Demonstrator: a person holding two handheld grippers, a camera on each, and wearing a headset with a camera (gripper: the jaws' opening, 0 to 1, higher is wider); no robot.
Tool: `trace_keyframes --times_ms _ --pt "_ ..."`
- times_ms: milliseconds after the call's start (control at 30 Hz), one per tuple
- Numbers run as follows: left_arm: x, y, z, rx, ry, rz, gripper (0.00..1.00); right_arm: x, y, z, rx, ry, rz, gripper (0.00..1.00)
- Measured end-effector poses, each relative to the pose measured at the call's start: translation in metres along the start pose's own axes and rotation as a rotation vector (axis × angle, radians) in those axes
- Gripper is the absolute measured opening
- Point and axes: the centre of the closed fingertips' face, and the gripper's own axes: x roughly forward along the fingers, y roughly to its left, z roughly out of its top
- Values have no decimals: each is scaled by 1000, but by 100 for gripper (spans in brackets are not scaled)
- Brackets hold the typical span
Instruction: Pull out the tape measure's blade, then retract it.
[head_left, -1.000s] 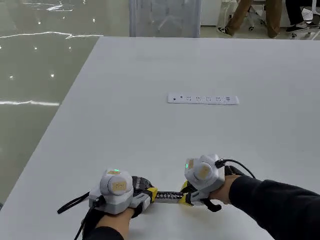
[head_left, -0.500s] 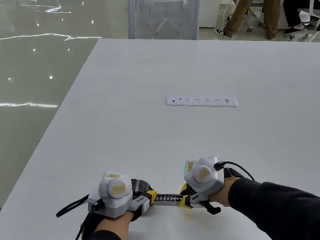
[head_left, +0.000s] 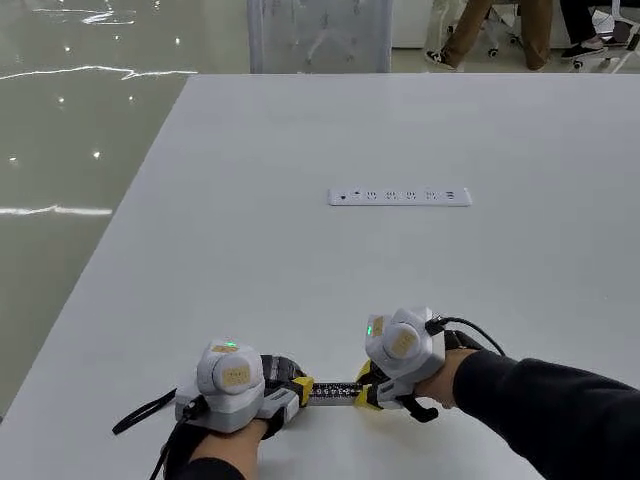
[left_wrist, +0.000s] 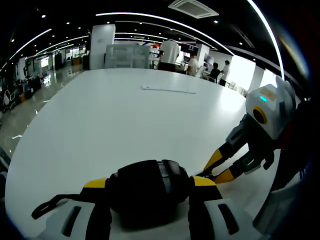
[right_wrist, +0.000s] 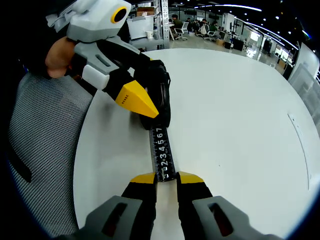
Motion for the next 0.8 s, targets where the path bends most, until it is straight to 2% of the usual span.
trace_keyframes --times_ms 400,800 --pt "0 1 1 -7 -3 -5 58 8 3 11 -16 -3 5 11" --pt "0 1 1 -9 -3 -8 58 12 5 17 -1 -14 6 11"
